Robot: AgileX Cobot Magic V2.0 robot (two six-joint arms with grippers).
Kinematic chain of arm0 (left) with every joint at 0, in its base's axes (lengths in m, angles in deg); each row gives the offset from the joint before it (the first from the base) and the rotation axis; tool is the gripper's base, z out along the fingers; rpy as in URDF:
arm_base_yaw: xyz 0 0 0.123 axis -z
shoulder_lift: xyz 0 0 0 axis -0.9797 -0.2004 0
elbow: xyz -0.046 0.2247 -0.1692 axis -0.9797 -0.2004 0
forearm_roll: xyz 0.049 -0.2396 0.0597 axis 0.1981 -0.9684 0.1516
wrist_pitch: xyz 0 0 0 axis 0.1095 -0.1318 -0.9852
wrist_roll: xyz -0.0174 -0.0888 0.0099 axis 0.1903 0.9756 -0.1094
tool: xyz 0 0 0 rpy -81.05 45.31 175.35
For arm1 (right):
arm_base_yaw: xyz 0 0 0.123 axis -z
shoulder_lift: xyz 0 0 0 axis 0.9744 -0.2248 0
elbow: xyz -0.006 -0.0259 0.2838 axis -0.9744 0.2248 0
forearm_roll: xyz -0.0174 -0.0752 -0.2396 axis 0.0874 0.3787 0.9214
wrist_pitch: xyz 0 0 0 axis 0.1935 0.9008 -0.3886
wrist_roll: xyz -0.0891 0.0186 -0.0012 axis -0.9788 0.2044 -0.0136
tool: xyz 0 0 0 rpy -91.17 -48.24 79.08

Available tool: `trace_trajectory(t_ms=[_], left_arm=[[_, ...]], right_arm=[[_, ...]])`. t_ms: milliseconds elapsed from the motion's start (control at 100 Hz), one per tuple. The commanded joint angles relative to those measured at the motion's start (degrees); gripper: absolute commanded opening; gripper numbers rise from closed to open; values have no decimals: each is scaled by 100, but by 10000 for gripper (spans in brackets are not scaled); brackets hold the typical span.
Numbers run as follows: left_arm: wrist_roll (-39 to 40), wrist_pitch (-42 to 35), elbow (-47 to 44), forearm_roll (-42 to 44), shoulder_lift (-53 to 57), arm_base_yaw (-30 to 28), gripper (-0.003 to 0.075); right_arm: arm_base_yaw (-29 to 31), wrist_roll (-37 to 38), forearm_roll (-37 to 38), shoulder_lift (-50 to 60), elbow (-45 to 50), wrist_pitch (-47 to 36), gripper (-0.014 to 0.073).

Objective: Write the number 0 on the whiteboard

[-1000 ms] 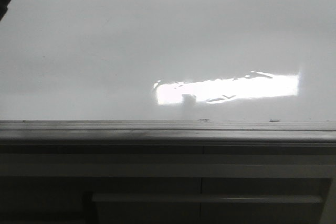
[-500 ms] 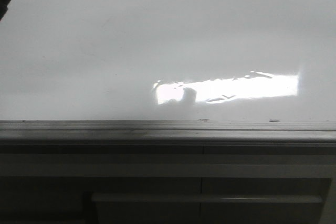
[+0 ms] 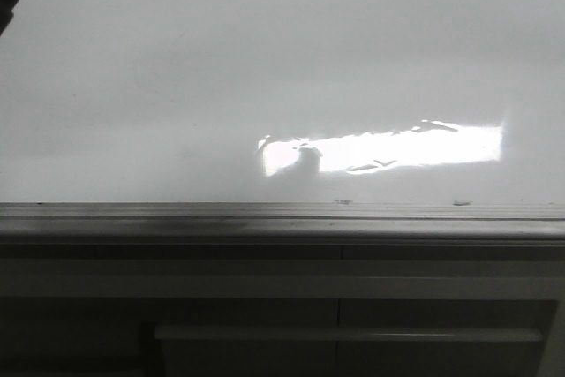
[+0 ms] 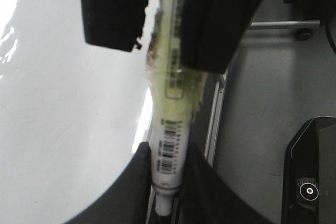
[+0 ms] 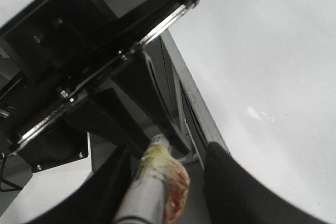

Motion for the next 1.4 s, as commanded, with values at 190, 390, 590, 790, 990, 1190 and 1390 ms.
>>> trace_trajectory(t_ms=[190,390,590,790,990,1190,1390], left_arm=[[16,-339,188,-568,40,52,-18],[16,-437,216,-1377,50,52,247],[511,-531,226,-1707,375,52,464],[1459,-1353,206,-1395,1252,52,347],[2603,-1578,203,-701,1949,52,124],[3132,-2089,-54,-459,2303,52,-20],[3674,-3261,-859,-410,2511,52,-20]], right_arm=[[7,-54,-179,-15,-212,-252,-18],[7,-54,183,-15,-202,-340,-65],[7,-54,266,328,98,-1112,-45],[27,-54,266,1286,1061,-2355,-46],[27,-54,266,2044,1946,-3190,-46],[27,-722,51,2212,2142,-4183,-46],[27,-2913,-2005,2201,2135,-4811,-47]])
